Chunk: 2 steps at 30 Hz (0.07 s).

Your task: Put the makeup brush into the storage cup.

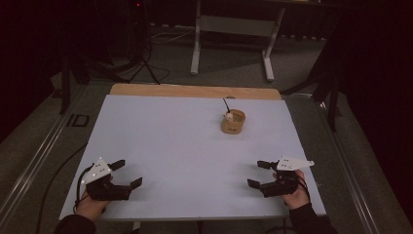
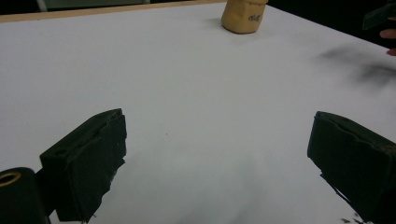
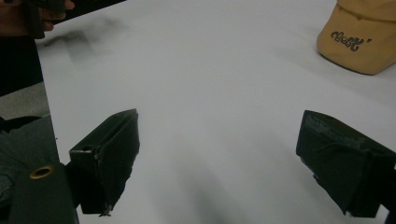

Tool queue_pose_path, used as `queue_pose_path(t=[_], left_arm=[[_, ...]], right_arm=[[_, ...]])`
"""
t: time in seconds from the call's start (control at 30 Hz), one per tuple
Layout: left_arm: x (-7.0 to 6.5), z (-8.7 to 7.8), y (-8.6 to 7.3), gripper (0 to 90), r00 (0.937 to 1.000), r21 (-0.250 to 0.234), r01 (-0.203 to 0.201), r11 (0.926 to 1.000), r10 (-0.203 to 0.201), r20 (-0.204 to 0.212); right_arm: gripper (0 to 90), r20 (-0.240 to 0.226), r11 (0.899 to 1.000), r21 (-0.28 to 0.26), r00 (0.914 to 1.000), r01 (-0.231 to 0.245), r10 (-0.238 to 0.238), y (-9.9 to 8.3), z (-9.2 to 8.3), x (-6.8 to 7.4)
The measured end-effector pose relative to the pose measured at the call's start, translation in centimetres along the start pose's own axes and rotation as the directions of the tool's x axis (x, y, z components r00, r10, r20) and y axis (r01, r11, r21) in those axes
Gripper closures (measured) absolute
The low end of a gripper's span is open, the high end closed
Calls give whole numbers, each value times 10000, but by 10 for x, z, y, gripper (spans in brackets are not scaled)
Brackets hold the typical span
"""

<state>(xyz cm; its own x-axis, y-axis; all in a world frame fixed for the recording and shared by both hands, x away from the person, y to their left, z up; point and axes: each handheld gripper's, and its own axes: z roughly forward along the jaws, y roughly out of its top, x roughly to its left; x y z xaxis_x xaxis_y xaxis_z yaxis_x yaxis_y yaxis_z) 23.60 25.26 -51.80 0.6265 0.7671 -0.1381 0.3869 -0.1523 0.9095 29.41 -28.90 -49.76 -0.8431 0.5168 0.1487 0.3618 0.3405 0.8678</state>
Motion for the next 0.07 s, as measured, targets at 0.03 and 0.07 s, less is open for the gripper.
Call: queue_pose_path(t=[0.03,0.07], left_arm=[[0,0,0,50,10000,0,0,10000,0,0],[0,0,0,50,10000,23,-22,10000,22,-9]], right_arm=[[133,0,10000,0,10000,0,0,0,0,0],[133,18,10000,6,10000,11,-11,0,0,0]])
